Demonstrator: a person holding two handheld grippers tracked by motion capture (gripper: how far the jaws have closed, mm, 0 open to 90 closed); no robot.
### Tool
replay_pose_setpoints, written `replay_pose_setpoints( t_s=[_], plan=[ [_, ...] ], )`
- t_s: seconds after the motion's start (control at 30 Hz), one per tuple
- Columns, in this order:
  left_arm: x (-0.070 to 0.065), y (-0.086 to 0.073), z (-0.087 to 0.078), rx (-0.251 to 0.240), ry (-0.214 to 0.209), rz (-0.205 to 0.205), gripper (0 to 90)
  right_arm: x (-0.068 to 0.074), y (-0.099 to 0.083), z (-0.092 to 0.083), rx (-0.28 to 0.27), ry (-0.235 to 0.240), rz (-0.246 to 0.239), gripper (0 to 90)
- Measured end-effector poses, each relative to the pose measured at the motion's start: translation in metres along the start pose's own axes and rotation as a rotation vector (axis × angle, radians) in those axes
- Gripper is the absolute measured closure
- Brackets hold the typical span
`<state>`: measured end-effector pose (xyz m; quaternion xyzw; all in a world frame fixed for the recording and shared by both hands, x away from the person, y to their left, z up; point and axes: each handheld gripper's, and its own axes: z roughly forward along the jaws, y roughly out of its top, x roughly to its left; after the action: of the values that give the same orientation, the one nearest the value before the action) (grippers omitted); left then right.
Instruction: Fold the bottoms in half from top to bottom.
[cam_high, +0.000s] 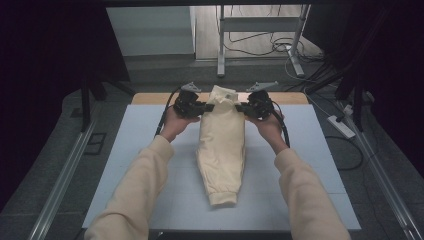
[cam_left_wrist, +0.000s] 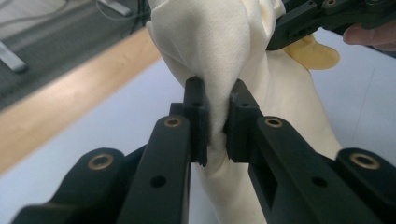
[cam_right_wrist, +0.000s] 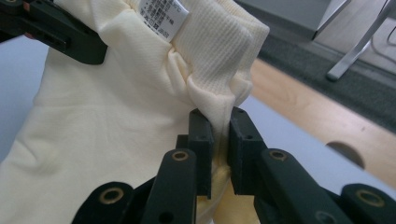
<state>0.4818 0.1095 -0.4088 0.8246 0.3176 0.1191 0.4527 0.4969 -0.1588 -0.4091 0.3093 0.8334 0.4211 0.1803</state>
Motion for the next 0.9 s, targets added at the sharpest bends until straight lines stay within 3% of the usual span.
replay_pose_setpoints(
  t_s=[0.1,0.2,0.57,0.9],
  plan=[
    [0.001,0.008,-0.009,-0.033,0.004,-0.001,80.5,0.001,0.015,-0.009,-0.040,-0.020,-0.013,80.9],
    [0.002,0.005,-0.009,-0.025,0.003,-0.005,80.5,0.003,0.019,-0.010,-0.039,-0.021,-0.026,80.8],
    [0.000,-0.014,0.003,0.007,-0.008,-0.018,80.5,0.006,-0.001,0.003,0.006,-0.008,-0.009,80.8],
    [-0.001,-0.027,0.011,0.014,-0.028,-0.026,80.5,0.005,-0.015,0.010,0.010,0.006,0.012,80.8]
  ],
)
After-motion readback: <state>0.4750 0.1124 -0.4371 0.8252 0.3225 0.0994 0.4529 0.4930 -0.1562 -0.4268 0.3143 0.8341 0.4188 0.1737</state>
